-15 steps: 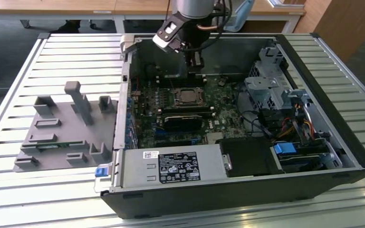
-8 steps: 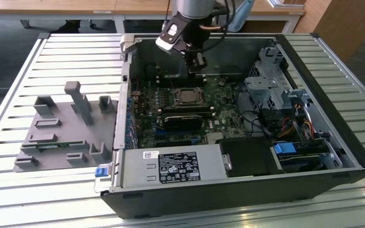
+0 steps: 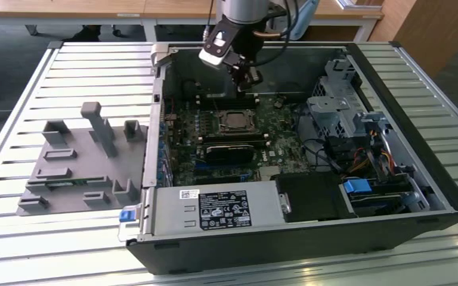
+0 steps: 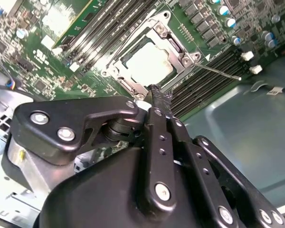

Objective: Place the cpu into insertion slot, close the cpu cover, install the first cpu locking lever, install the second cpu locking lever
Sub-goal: 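Install the first cpu locking lever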

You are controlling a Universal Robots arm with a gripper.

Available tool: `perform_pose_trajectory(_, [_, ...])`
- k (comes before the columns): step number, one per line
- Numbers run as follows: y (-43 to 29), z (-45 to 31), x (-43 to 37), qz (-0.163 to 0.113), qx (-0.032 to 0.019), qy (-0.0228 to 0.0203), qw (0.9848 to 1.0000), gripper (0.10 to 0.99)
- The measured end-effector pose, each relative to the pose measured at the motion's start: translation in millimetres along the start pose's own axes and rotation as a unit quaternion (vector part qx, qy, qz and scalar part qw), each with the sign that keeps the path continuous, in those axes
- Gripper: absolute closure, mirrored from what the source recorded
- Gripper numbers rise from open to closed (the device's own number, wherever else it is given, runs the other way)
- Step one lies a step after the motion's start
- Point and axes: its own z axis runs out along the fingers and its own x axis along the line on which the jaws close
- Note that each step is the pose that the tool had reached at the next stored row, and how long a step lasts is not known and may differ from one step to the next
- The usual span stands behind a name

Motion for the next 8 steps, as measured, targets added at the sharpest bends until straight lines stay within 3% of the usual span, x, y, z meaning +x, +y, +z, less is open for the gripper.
perform_pose_trajectory(8, [0.0, 0.0, 0.0, -0.046, -0.0006, 0.0017, 0.9989, 0.965])
